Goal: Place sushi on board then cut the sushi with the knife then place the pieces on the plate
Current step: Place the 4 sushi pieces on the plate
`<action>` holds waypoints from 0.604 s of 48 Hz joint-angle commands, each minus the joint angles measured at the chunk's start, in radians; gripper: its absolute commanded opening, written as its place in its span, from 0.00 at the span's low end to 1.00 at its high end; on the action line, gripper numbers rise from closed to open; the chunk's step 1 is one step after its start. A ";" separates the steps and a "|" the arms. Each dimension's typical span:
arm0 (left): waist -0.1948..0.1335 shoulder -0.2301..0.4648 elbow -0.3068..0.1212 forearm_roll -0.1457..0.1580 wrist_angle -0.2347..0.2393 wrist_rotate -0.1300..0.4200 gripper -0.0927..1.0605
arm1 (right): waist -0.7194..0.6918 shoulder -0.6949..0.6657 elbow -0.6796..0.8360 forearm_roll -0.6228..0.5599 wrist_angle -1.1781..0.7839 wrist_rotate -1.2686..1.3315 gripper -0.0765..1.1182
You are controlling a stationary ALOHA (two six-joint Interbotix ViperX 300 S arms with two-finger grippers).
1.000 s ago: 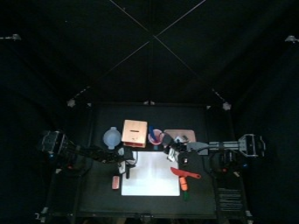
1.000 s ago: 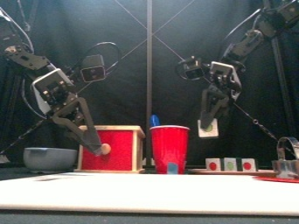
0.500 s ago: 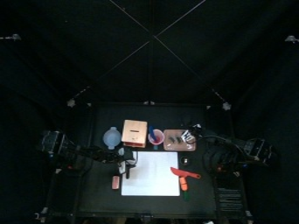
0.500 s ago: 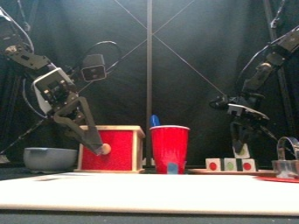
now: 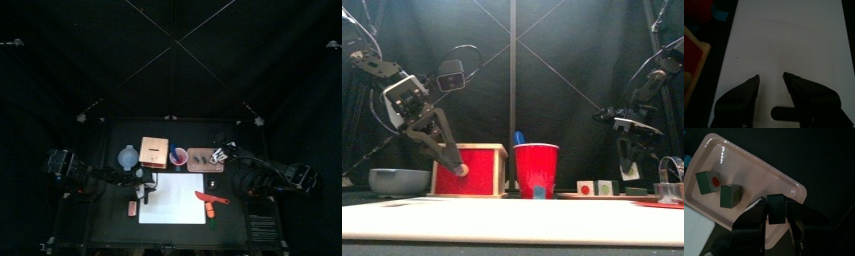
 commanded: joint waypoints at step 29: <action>0.002 -0.005 -0.026 0.000 -0.005 -0.002 0.79 | -0.066 0.044 0.071 -0.021 -0.163 -0.002 0.66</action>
